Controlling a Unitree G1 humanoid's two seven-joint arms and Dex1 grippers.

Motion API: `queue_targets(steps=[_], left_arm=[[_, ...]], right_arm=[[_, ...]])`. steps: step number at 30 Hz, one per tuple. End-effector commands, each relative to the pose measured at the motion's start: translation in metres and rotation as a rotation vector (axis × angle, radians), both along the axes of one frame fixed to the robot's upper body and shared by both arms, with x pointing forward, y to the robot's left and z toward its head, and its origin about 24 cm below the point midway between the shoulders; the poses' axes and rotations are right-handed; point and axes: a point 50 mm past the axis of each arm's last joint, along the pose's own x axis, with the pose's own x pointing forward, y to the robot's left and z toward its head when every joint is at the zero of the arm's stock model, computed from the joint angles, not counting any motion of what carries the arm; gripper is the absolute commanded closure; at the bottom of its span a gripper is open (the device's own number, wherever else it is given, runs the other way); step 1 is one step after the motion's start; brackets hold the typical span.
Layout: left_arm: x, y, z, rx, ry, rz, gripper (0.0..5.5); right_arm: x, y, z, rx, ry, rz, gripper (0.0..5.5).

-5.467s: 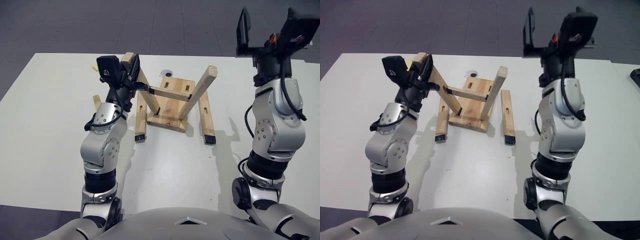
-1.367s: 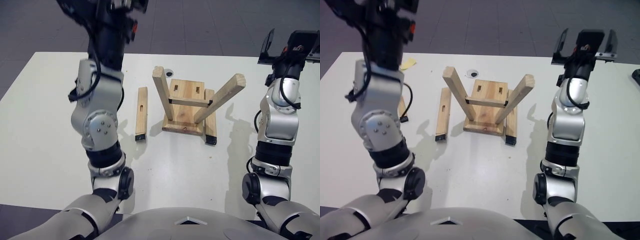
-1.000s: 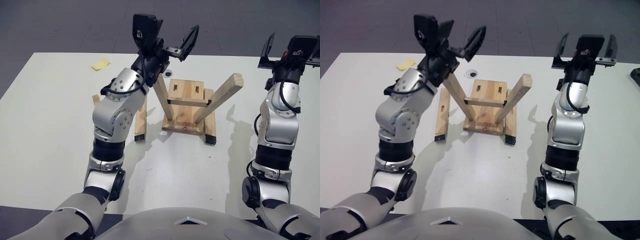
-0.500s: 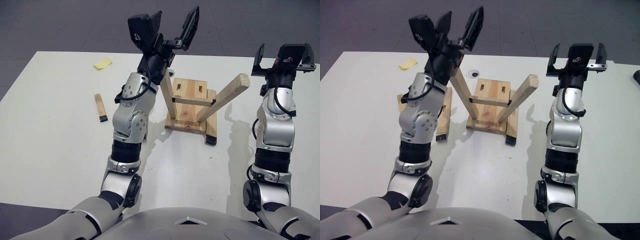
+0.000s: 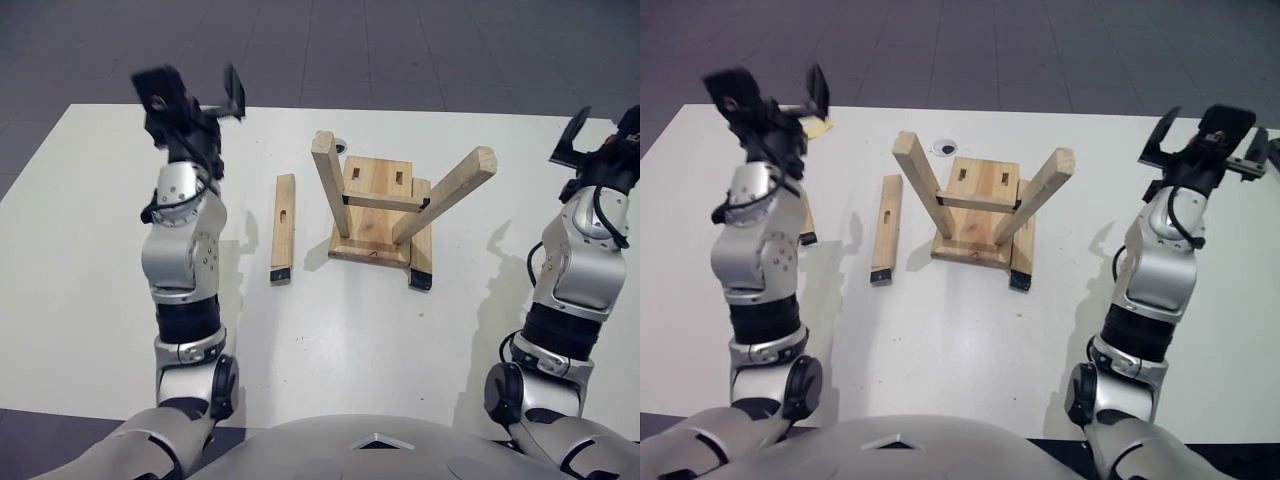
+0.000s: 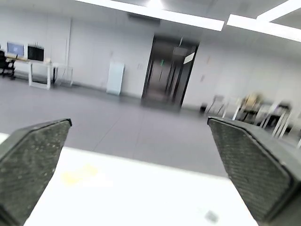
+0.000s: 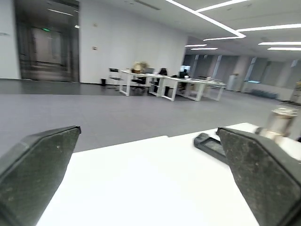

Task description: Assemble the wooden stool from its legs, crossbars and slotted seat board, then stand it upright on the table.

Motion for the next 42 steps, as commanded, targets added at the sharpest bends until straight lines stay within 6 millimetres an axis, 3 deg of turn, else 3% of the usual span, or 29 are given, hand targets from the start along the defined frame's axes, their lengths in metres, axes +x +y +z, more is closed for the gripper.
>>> queue_targets(steps=[1, 4, 8, 12, 16, 20, 21, 23, 25, 28, 31, 34, 37, 39, 40, 42], left_arm=[[-0.027, -0.042, -0.021, 0.099, 0.121, -0.179, 0.11], [-0.034, -0.064, -0.02, 0.125, 0.126, -0.221, 0.11], [-0.032, -0.075, -0.019, 0.163, 0.126, -0.207, 0.11], [-0.03, -0.066, -0.025, 0.146, 0.166, -0.137, 0.11], [-0.029, -0.028, -0.037, 0.037, 0.251, 0.112, 0.11], [-0.032, -0.01, -0.029, 0.046, 0.203, 0.193, 0.11], [-0.032, -0.012, -0.026, 0.065, 0.186, 0.161, 0.11], [-0.039, -0.043, -0.015, 0.116, 0.112, -0.086, 0.11], [-0.05, -0.075, -0.014, 0.198, 0.099, -0.311, 0.11], [-0.053, -0.091, -0.022, 0.282, 0.12, -0.395, 0.11], [-0.042, -0.082, -0.032, 0.32, 0.189, -0.312, 0.11], [-0.034, -0.059, -0.044, 0.227, 0.298, -0.135, 0.11], [-0.032, -0.025, -0.055, 0.129, 0.376, 0.106, 0.11], [-0.033, -0.009, -0.052, 0.11, 0.354, 0.21, 0.11], [-0.033, -0.009, -0.043, 0.107, 0.295, 0.197, 0.11], [-0.033, -0.031, -0.022, 0.136, 0.146, 0.03, 0.11]], right_arm=[[-0.004, 0.067, -0.012, -0.021, 0.067, 0.359, 0.1], [-0.013, 0.104, -0.016, 0.022, 0.077, 0.472, 0.1], [-0.015, 0.115, -0.022, 0.036, 0.1, 0.46, 0.1], [-0.01, 0.09, -0.032, 0.036, 0.144, 0.275, 0.1], [-0.016, 0.048, -0.036, 0.058, 0.174, 0.036, 0.1], [-0.03, 0.033, -0.036, 0.0, 0.221, 0.094, 0.1], [-0.032, 0.04, -0.032, -0.01, 0.208, 0.175, 0.1], [-0.035, 0.076, -0.021, -0.05, 0.165, 0.467, 0.1], [-0.041, 0.103, -0.015, -0.042, 0.132, 0.653, 0.1], [-0.041, 0.112, -0.017, -0.028, 0.132, 0.679, 0.1], [-0.035, 0.102, -0.026, -0.01, 0.176, 0.549, 0.1], [-0.031, 0.083, -0.037, 0.019, 0.239, 0.369, 0.1], [-0.037, 0.044, -0.052, 0.069, 0.331, 0.073, 0.1], [-0.042, 0.024, -0.056, 0.069, 0.356, -0.029, 0.1], [-0.041, 0.024, -0.055, 0.071, 0.342, -0.003, 0.1], [-0.034, 0.04, -0.047, 0.092, 0.28, 0.149, 0.1]])
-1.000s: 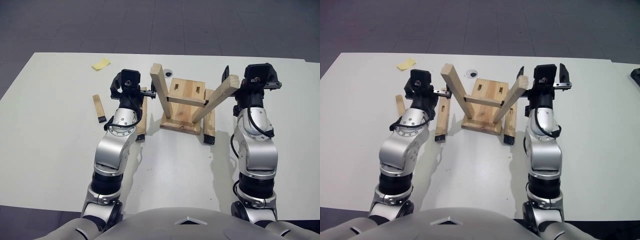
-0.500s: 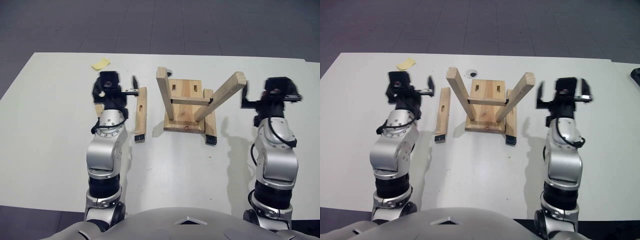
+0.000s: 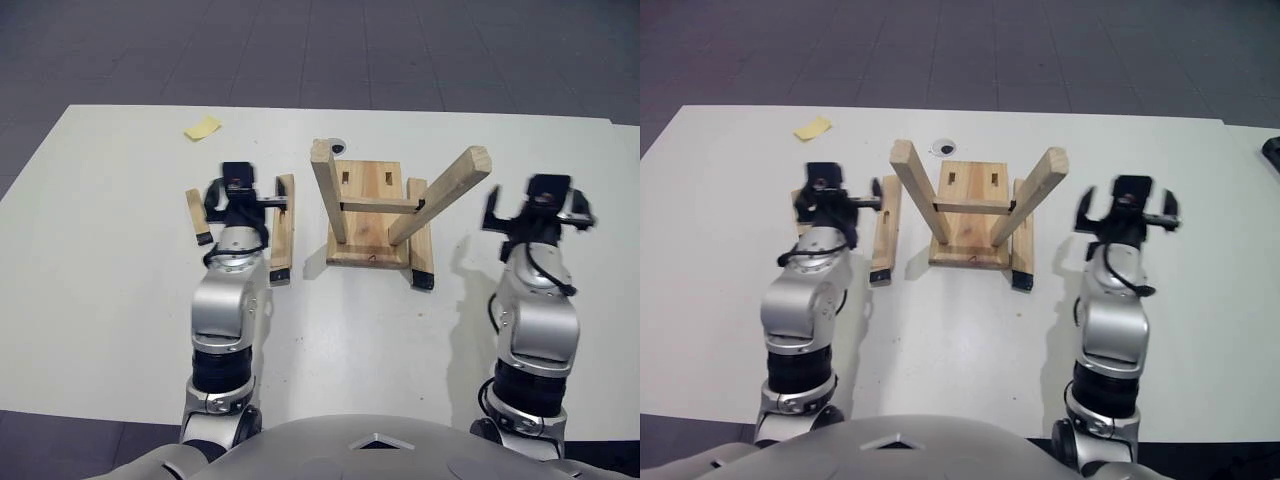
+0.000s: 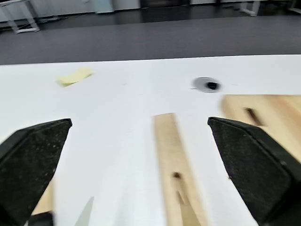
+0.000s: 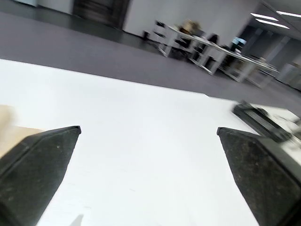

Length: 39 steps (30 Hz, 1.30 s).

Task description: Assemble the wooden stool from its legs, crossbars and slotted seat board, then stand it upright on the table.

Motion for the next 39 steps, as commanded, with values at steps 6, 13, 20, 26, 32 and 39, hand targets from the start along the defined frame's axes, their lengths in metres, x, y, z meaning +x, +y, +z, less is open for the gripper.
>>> queue_targets(steps=[6, 13, 20, 26, 32, 39], left_arm=[[-0.007, -0.07, 0.024, 0.065, -0.172, -0.51, 0.11], [0.014, -0.016, -0.004, -0.084, -0.016, -0.09, 0.11], [0.011, 0.024, 0.01, -0.275, -0.177, 0.266, 0.11], [0.014, 0.048, 0.019, -0.294, -0.256, 0.349, 0.11], [0.017, 0.058, 0.021, -0.286, -0.284, 0.375, 0.11], [0.018, 0.045, 0.014, -0.303, -0.25, 0.331, 0.11]], right_arm=[[0.008, 0.093, 0.029, 0.116, -0.208, 0.678, 0.1], [0.022, 0.03, -0.001, 0.08, -0.085, 0.2, 0.1], [0.027, 0.016, 0.026, 0.402, -0.317, 0.42, 0.1], [-0.019, 0.032, 0.068, 0.589, -0.458, 1.062, 0.1], [-0.032, 0.039, 0.089, 0.634, -0.458, 1.283, 0.1], [-0.047, 0.057, 0.075, 0.603, -0.216, 1.438, 0.1]])
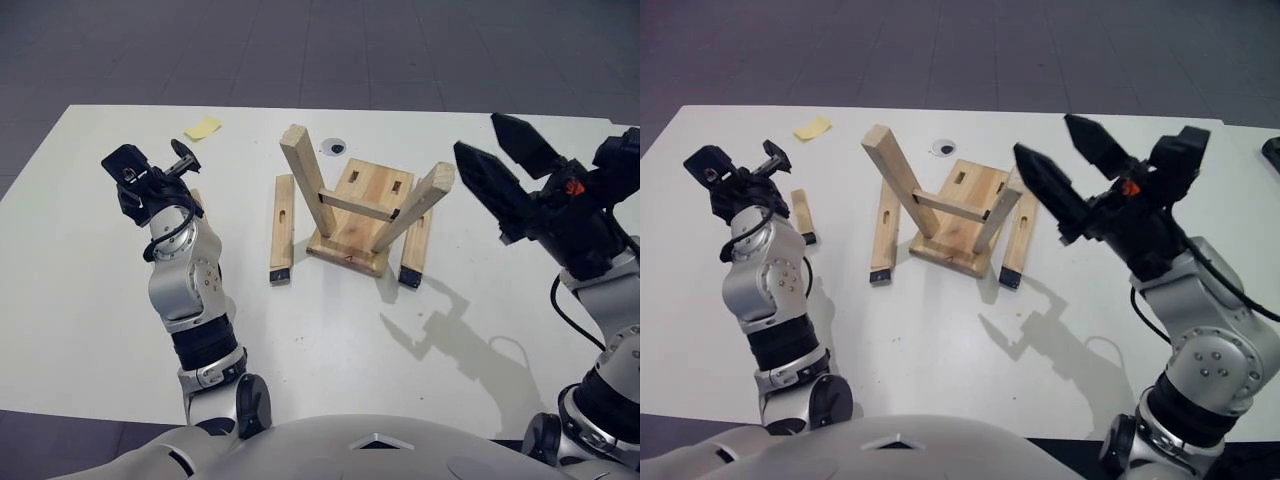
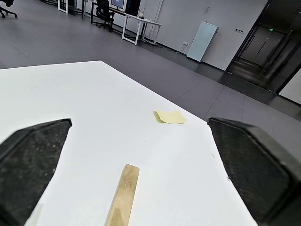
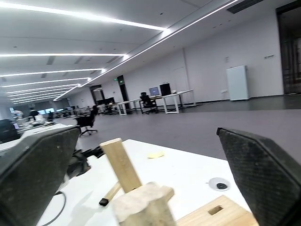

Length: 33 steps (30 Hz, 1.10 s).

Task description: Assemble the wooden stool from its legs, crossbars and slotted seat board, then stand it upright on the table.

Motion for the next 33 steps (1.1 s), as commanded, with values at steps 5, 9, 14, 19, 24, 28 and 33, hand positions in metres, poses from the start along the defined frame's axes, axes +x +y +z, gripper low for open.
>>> queue_targets(steps=[5, 9, 14, 19, 24, 28, 33], left_arm=[[0.004, -0.013, -0.005, -0.011, 0.025, -0.054, 0.11], [0.005, -0.013, -0.007, -0.011, 0.035, -0.051, 0.11], [0.003, -0.014, -0.008, -0.009, 0.034, -0.044, 0.11], [0.003, -0.014, -0.008, -0.006, 0.028, -0.039, 0.11], [0.003, -0.013, -0.009, -0.001, 0.027, -0.039, 0.11], [0.003, -0.014, -0.009, -0.001, 0.026, -0.039, 0.11], [0.009, -0.023, -0.008, -0.006, 0.018, -0.068, 0.11]], right_arm=[[0.03, -0.019, -0.027, -0.412, 0.099, -0.171, 0.1], [0.056, -0.039, -0.007, -0.396, 0.003, -0.35, 0.1], [0.05, -0.032, 0.012, -0.245, -0.09, -0.309, 0.1], [0.031, -0.016, 0.026, -0.049, -0.114, -0.098, 0.1], [0.011, -0.004, 0.004, -0.185, -0.031, 0.085, 0.1], [0.012, 0.008, -0.009, -0.348, -0.022, 0.147, 0.1], [0.034, 0.038, -0.029, -0.439, -0.041, 0.155, 0.1]])
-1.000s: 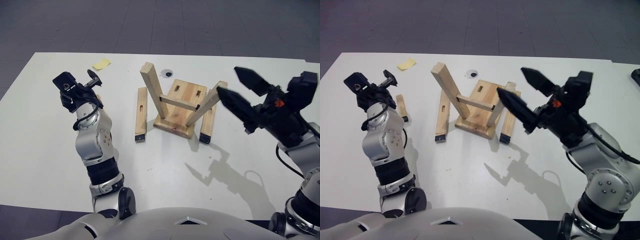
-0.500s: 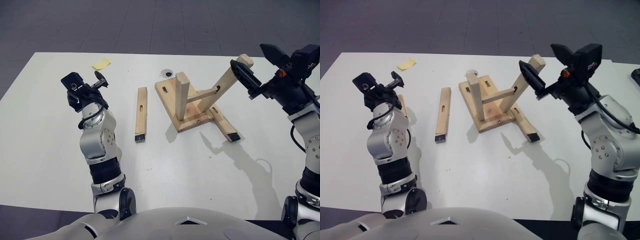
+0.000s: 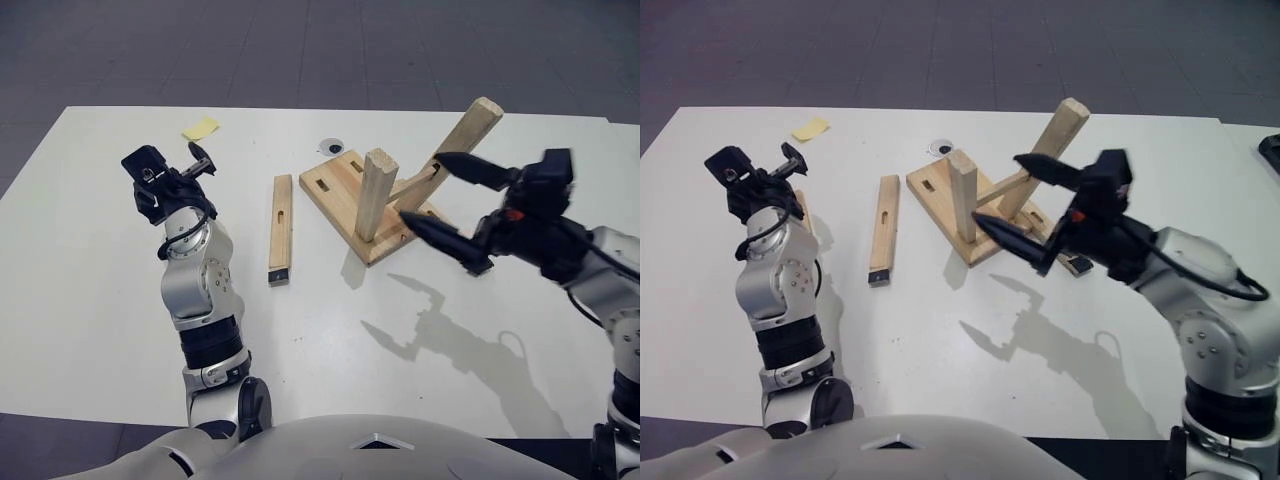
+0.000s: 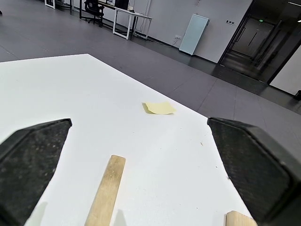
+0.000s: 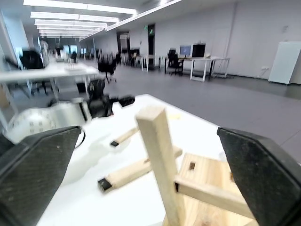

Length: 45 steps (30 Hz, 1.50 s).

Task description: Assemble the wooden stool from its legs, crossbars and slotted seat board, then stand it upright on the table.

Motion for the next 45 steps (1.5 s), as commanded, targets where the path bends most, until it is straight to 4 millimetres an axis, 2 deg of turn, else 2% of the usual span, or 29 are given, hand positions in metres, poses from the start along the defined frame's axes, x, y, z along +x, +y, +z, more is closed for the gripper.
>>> queue_targets(steps=[1, 4, 6, 11, 16, 19, 22, 25, 27, 29, 32, 36, 40, 45], left_arm=[[0.005, -0.01, 0.001, -0.009, -0.006, -0.028, 0.11], [0.007, -0.011, 0.002, -0.006, -0.005, -0.036, 0.11], [0.007, -0.011, 0.001, -0.004, -0.004, -0.039, 0.11], [0.006, -0.01, -0.001, -0.005, 0.005, -0.032, 0.11], [0.006, -0.012, -0.002, -0.007, 0.009, -0.032, 0.11], [0.007, -0.011, -0.001, 0.0, 0.004, -0.036, 0.11], [0.007, -0.011, -0.001, 0.004, 0.005, -0.034, 0.11], [0.006, -0.008, 0.0, 0.009, -0.002, -0.022, 0.11], [0.006, -0.002, 0.004, 0.014, -0.019, 0.009, 0.11], [0.007, 0.005, 0.008, 0.018, -0.037, 0.042, 0.11], [0.01, 0.011, 0.014, 0.031, -0.064, 0.06, 0.11], [0.012, 0.009, 0.017, 0.034, -0.078, 0.057, 0.11], [0.014, 0.006, 0.016, 0.028, -0.078, 0.046, 0.11], [0.015, 0.006, 0.014, 0.026, -0.071, 0.044, 0.11]], right_arm=[[0.018, 0.021, -0.012, -0.077, -0.044, -0.002, 0.1], [0.035, 0.025, -0.014, -0.121, -0.101, -0.09, 0.1], [0.045, 0.02, -0.011, -0.141, -0.146, -0.171, 0.1], [0.062, 0.0, 0.013, -0.149, -0.278, -0.313, 0.1], [0.072, 0.001, 0.03, -0.075, -0.375, -0.409, 0.1], [0.069, 0.005, 0.034, -0.007, -0.377, -0.391, 0.1], [0.056, 0.011, 0.04, 0.118, -0.345, -0.296, 0.1], [0.047, 0.017, 0.061, 0.305, -0.331, -0.241, 0.1], [0.035, 0.031, 0.073, 0.417, -0.293, -0.115, 0.1], [0.025, 0.055, 0.065, 0.381, -0.217, 0.013, 0.1], [0.018, 0.084, 0.035, 0.284, -0.057, 0.111, 0.1], [0.028, 0.104, 0.006, 0.238, 0.089, 0.065, 0.1], [0.046, 0.107, -0.012, 0.105, 0.102, -0.061, 0.1], [0.064, 0.085, -0.015, 0.028, 0.035, -0.191, 0.1]])
